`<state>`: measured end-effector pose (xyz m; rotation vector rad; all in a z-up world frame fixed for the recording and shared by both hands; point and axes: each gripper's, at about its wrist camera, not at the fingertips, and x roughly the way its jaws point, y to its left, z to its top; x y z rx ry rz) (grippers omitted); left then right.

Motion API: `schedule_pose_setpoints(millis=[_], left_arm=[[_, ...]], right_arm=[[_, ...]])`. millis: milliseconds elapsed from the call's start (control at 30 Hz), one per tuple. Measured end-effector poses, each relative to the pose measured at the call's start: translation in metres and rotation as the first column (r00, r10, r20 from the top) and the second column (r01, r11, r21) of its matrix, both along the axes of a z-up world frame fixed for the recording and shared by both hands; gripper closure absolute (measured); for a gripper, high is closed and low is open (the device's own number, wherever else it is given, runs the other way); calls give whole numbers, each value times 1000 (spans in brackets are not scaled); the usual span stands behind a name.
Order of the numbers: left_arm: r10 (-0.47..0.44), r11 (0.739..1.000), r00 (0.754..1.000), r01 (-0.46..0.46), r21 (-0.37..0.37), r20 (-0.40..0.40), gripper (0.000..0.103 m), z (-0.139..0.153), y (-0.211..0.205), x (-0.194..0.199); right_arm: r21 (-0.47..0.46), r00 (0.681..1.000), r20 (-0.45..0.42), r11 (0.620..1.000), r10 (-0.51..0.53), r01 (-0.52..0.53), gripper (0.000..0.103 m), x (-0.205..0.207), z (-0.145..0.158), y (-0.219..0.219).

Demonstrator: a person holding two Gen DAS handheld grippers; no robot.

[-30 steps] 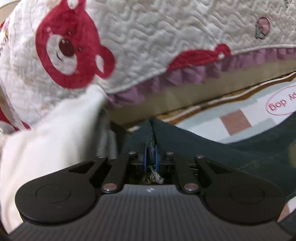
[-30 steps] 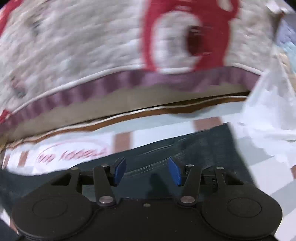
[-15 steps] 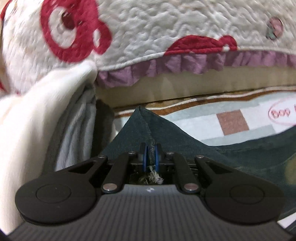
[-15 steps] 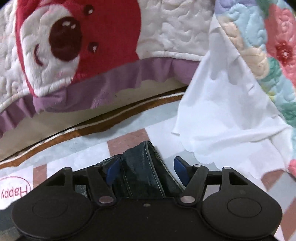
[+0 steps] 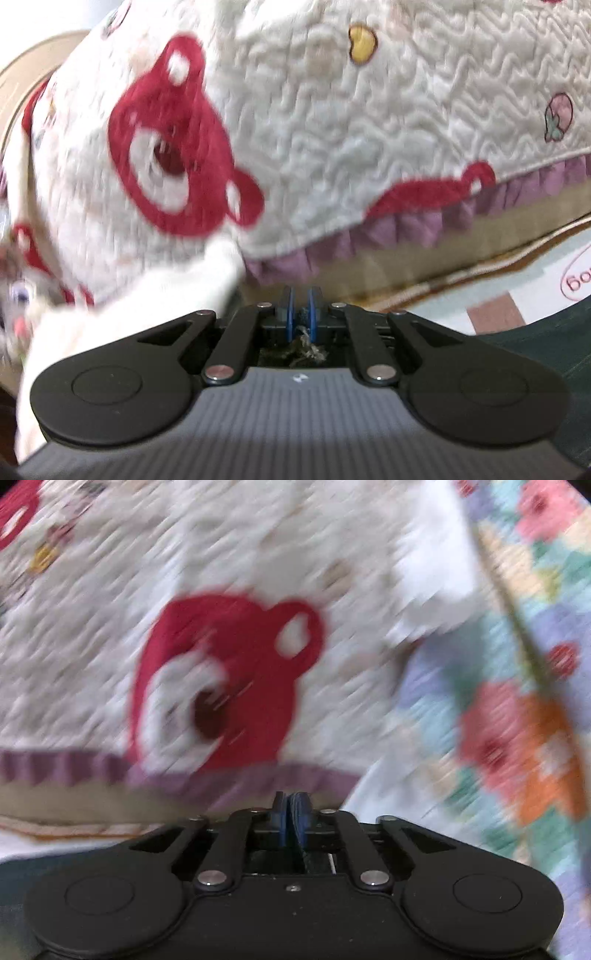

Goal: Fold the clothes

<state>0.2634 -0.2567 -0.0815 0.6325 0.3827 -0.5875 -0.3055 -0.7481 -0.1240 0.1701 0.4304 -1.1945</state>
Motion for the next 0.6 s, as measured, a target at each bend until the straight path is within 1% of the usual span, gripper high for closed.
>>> schedule_pose_setpoints(millis=[100, 167, 267, 300, 367, 400, 433, 467, 500, 533, 567, 600], left_arm=[[-35, 997, 998, 31, 68, 56, 96, 11, -19, 18], [-24, 995, 997, 17, 98, 70, 96, 10, -29, 29], [46, 994, 998, -51, 97, 52, 95, -1, -42, 50], [79, 992, 996, -82, 97, 40, 91, -8, -48, 57], [153, 983, 988, -153, 101, 8, 88, -27, -59, 69], [165, 983, 986, -164, 89, -10, 81, -33, -61, 69], [161, 985, 986, -159, 61, -32, 78, -36, -61, 64], [149, 989, 987, -148, 31, -51, 66, -39, -60, 57], [126, 992, 990, -127, -1, -65, 54, -40, -59, 47], [107, 993, 992, -109, -31, -74, 52, -42, -56, 36], [97, 993, 992, -101, -54, -83, 51, -44, -50, 25], [87, 993, 990, -95, -70, -107, 51, -47, -42, 14]], right_arm=[[35, 1000, -3, 999, -26, 26, 101, -10, 9, -27], [24, 998, -50, 999, -48, 49, 101, -10, 10, -35], [-1, 990, -101, 995, -95, 95, 101, -12, 3, -41], [0, 984, -134, 993, -113, 114, 101, -11, -3, -44], [36, 969, -214, 990, -127, 137, 98, -4, -18, -53], [66, 961, -242, 985, -137, 157, 98, 0, -25, -54], [94, 952, -269, 980, -146, 176, 94, 4, -31, -55], [123, 948, -281, 974, -151, 191, 90, 7, -37, -54], [152, 962, -234, 972, -143, 181, 81, 8, -36, -45], [175, 973, -196, 972, -122, 157, 63, 10, -35, -36], [191, 981, -172, 974, -91, 124, 58, 15, -36, -26], [208, 987, -151, 974, -56, 87, 59, 20, -36, -17]])
